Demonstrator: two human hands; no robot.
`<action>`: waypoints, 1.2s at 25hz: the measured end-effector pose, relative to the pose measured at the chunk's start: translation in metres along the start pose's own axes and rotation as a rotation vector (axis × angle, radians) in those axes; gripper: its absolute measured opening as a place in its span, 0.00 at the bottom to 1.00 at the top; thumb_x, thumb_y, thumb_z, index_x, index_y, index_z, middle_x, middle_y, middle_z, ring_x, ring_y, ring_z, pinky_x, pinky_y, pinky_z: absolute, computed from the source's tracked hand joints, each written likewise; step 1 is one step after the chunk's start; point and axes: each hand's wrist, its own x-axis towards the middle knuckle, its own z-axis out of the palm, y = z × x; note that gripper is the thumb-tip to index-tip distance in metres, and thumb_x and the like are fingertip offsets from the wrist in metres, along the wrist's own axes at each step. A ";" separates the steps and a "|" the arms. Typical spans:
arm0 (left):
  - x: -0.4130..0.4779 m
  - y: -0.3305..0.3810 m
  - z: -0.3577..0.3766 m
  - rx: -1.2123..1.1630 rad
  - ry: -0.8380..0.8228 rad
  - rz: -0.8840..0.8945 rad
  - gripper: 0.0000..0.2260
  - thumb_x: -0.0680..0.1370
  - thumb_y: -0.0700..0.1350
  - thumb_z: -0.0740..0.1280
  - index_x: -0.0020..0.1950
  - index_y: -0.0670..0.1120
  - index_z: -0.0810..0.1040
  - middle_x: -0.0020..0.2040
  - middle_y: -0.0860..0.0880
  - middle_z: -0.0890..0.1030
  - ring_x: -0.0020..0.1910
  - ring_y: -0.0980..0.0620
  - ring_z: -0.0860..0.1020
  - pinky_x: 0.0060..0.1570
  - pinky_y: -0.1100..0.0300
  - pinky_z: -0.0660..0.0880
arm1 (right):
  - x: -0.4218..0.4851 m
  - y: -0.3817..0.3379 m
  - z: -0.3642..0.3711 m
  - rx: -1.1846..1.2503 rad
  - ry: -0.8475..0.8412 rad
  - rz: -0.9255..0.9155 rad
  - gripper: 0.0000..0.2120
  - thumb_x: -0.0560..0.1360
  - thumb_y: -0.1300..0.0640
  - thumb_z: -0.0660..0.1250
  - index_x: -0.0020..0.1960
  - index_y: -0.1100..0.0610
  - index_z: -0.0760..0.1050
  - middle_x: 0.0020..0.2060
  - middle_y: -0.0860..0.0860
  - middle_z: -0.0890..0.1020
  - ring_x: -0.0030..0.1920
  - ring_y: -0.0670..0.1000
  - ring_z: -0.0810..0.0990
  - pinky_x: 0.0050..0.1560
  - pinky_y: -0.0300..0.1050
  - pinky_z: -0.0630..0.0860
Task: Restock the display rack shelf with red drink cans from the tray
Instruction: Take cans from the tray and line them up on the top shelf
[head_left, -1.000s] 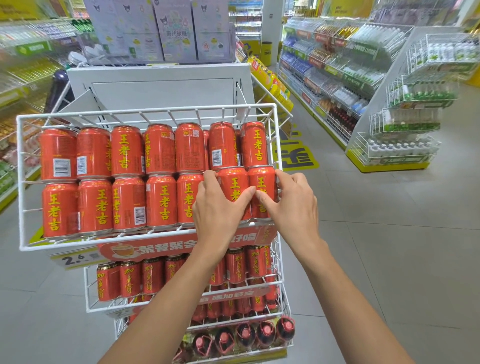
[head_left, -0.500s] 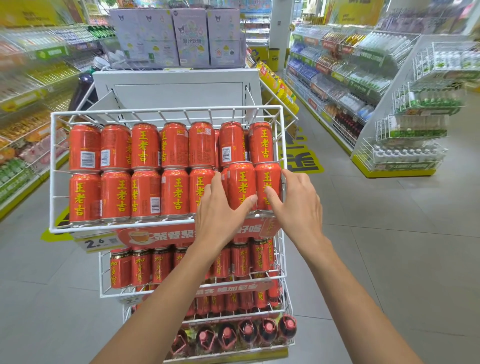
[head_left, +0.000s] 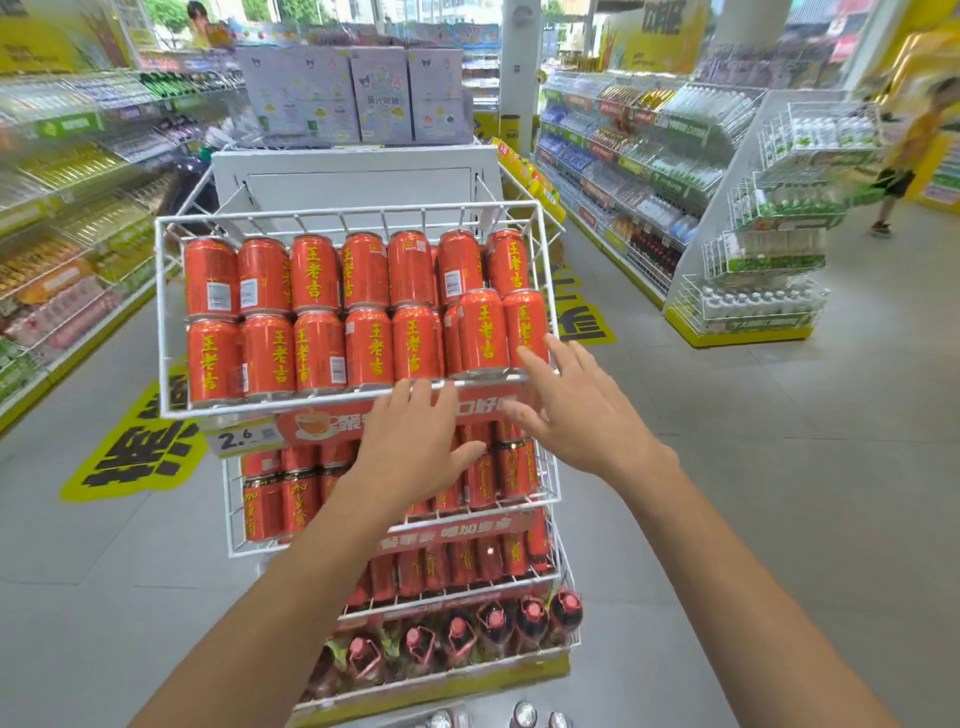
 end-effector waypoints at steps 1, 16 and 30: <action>-0.018 0.001 -0.002 -0.010 -0.005 0.021 0.34 0.78 0.67 0.62 0.76 0.46 0.66 0.71 0.43 0.73 0.71 0.41 0.70 0.69 0.46 0.70 | -0.017 -0.008 0.000 -0.011 0.004 0.003 0.36 0.84 0.36 0.57 0.86 0.51 0.53 0.85 0.58 0.53 0.85 0.62 0.50 0.80 0.63 0.59; -0.199 -0.083 0.175 -0.187 -0.282 -0.172 0.25 0.77 0.65 0.63 0.60 0.45 0.74 0.53 0.44 0.79 0.56 0.40 0.78 0.54 0.47 0.76 | -0.123 -0.082 0.225 0.016 -0.343 -0.096 0.35 0.84 0.39 0.59 0.86 0.52 0.54 0.84 0.59 0.57 0.84 0.61 0.54 0.81 0.58 0.58; -0.361 -0.110 0.852 -0.366 -0.750 -0.480 0.29 0.78 0.64 0.62 0.72 0.47 0.69 0.66 0.44 0.76 0.68 0.41 0.74 0.62 0.48 0.74 | -0.271 0.022 0.918 0.168 -0.729 0.084 0.37 0.84 0.41 0.60 0.86 0.55 0.51 0.84 0.57 0.55 0.84 0.58 0.54 0.78 0.54 0.63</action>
